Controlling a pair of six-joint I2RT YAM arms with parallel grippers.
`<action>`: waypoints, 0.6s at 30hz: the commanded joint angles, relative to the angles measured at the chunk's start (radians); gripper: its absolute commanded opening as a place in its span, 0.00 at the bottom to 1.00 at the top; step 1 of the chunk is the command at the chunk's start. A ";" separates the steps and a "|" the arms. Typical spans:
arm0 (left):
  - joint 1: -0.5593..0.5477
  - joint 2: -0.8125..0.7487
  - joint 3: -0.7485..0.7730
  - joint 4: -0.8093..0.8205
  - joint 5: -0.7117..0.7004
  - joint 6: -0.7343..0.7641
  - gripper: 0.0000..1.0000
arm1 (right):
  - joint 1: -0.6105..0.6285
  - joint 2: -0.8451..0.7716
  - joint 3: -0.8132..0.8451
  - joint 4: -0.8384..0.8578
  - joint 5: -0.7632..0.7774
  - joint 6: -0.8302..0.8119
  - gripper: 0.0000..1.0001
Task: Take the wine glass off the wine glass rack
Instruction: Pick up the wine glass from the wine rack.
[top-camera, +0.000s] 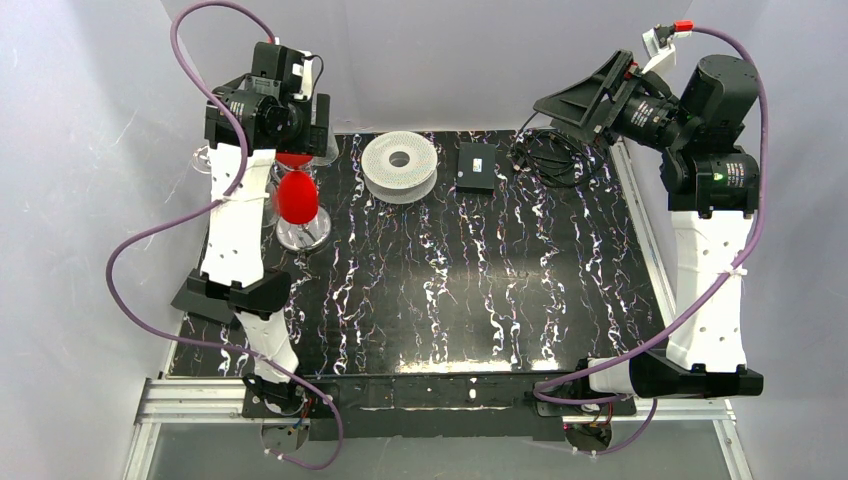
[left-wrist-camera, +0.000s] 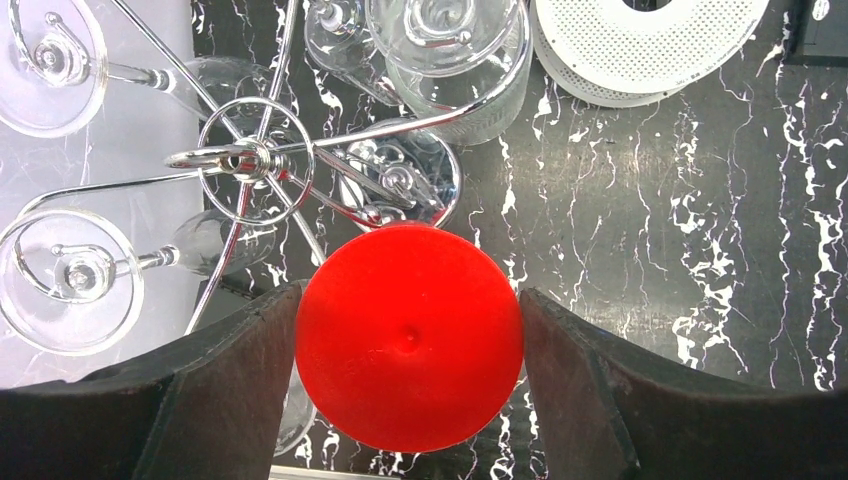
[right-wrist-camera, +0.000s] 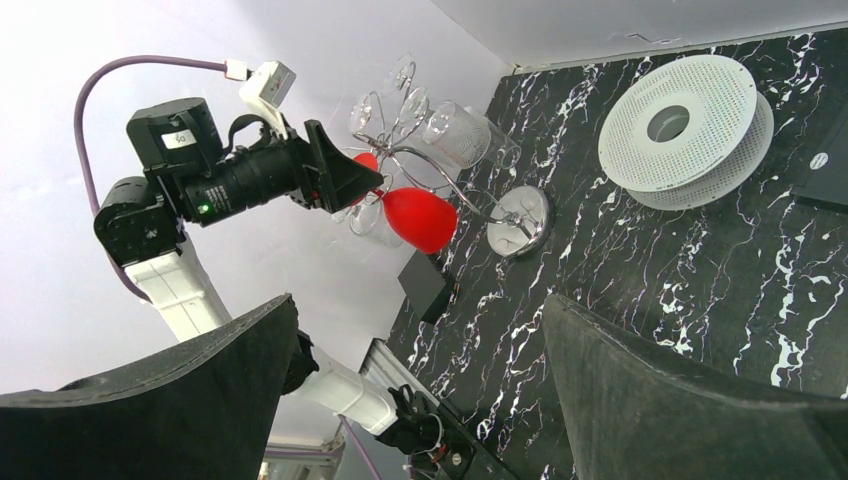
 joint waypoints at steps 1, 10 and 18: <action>-0.002 0.012 0.033 -0.311 -0.040 0.007 0.62 | 0.005 0.004 0.020 0.010 -0.010 -0.013 1.00; 0.000 0.038 0.057 -0.308 -0.053 0.004 0.62 | 0.004 0.013 0.025 0.008 -0.008 -0.017 1.00; 0.006 0.075 0.091 -0.305 -0.046 -0.003 0.62 | 0.004 0.015 0.025 0.002 -0.004 -0.026 1.00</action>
